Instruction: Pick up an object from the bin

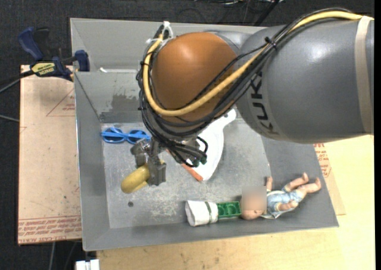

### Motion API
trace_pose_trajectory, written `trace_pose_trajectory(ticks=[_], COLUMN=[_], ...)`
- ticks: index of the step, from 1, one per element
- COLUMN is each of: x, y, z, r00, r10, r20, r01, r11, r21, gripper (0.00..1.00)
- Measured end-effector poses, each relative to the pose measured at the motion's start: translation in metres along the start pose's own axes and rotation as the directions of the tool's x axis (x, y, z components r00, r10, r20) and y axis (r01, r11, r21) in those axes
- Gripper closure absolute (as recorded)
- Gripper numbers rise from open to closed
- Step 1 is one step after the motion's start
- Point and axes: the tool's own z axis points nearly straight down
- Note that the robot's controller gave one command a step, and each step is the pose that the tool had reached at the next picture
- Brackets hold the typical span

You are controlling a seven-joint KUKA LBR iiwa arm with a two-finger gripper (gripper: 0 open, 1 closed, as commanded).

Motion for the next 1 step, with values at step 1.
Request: trace_pose_trajectory(ticks=[1], x=[0.0005], y=[0.0001], z=[0.0021], r00=[1.000], r10=[0.000], r20=[-0.004], r01=[0.000], r11=[1.000], r21=[-0.001], gripper=[1.00])
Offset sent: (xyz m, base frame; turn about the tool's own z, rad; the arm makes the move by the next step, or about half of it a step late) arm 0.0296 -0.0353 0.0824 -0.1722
